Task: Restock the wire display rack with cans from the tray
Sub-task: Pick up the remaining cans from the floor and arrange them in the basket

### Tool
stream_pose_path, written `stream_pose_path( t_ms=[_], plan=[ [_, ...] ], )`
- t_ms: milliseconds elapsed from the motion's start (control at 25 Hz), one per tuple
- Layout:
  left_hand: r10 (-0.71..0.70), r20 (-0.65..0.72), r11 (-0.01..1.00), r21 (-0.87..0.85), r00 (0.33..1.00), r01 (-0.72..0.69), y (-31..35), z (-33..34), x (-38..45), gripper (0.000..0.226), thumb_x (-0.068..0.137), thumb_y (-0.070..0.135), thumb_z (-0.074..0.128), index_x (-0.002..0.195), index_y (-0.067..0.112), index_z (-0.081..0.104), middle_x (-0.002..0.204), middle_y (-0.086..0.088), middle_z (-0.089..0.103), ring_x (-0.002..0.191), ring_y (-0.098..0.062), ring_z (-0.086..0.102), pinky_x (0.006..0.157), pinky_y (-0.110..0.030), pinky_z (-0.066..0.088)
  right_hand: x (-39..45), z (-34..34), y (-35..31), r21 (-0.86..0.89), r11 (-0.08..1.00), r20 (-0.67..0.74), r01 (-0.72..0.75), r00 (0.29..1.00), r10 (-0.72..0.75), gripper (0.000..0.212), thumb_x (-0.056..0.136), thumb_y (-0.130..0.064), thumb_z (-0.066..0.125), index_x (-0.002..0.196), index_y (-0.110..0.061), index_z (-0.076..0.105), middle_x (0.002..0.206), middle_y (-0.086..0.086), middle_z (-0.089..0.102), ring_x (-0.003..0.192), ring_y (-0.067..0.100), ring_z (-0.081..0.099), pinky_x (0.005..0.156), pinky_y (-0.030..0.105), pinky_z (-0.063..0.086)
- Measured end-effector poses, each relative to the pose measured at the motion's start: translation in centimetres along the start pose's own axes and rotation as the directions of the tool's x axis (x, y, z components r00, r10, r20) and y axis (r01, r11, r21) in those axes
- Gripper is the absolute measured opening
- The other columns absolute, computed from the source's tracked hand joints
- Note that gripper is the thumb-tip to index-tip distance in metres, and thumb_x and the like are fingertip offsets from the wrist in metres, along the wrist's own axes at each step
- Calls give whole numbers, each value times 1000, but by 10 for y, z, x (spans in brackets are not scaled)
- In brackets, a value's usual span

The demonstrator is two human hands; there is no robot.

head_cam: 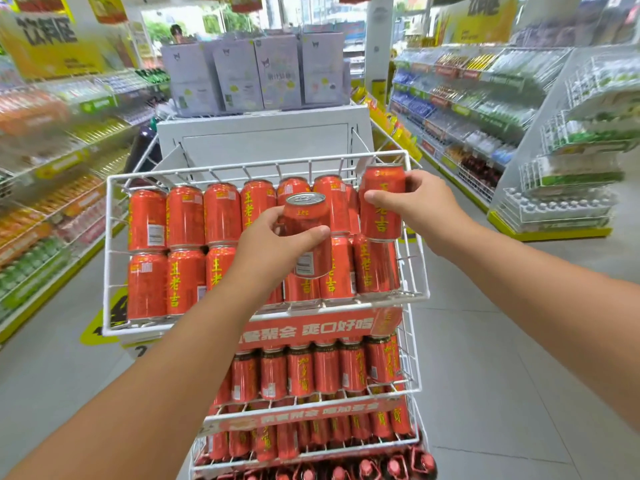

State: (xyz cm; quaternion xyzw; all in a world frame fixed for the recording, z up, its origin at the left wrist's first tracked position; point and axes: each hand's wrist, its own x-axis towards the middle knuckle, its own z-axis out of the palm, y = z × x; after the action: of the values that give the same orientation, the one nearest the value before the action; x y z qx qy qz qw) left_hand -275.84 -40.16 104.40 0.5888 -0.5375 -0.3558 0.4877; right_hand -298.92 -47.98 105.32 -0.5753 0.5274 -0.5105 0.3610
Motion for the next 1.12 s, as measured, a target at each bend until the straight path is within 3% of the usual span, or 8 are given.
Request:
stream_pose_path(
  t_ms=[160,320,400,560,720,880,1040,1120],
  plan=[
    [-1,18,1000,-9,1000,1,7,4,12,37,79,39,88,101,43,58,98,30,57,111,-1,56,106,-40,51,28,13,-1,-83,996,-2,-40,999,40,39,74,-36,91,105,-17,77,96,3,80,88,21,78,77,37,64],
    [-14,4,999,-35,1000,14,6,5,20,36,78,40,88,102,44,61,106,25,61,118,-2,56,109,-47,50,49,26,-1,-189,975,-29,-115,993,112,46,73,-47,89,101,-13,76,96,9,79,87,27,76,85,46,63],
    [-17,-5,999,-34,1000,17,4,5,21,47,78,40,88,119,38,64,114,20,62,122,-3,55,109,-47,50,56,29,-2,-225,963,-43,-151,989,145,54,71,-50,89,103,-8,75,99,14,78,88,30,76,85,48,63],
    [-32,-11,999,-12,999,32,-2,4,23,68,73,48,89,134,31,63,137,9,65,133,-13,55,108,-49,51,62,32,-3,-273,943,-76,-190,982,175,59,73,-45,90,108,-1,72,101,17,76,91,29,75,81,41,60],
    [-58,-1,998,-13,998,58,-5,4,25,70,71,49,90,134,33,63,138,6,65,134,-15,56,107,-49,51,64,41,-2,-288,931,-89,-222,975,205,59,72,-46,92,106,-4,69,96,12,73,82,26,71,66,34,55],
    [-80,23,997,-19,997,81,-5,4,25,84,60,61,89,135,33,62,135,6,67,129,-18,61,105,-50,53,66,46,-3,-398,889,-109,-226,974,199,58,73,-50,89,101,-8,61,93,9,66,65,18,57,49,29,37],
    [-111,34,993,-40,993,112,-7,2,26,59,75,48,88,126,30,66,120,11,71,121,-14,64,103,-45,54,63,54,-7,-593,786,-89,-173,985,149,70,86,-57,76,125,-1,60,115,14,69,105,33,68,69,32,44],
    [-111,46,991,-69,993,114,-6,3,25,49,78,43,87,120,30,65,107,19,66,111,-5,61,97,-38,55,63,57,-6,-654,742,-68,-146,989,134,60,90,-60,69,109,-3,62,95,12,67,96,33,67,62,30,42]
  ],
)
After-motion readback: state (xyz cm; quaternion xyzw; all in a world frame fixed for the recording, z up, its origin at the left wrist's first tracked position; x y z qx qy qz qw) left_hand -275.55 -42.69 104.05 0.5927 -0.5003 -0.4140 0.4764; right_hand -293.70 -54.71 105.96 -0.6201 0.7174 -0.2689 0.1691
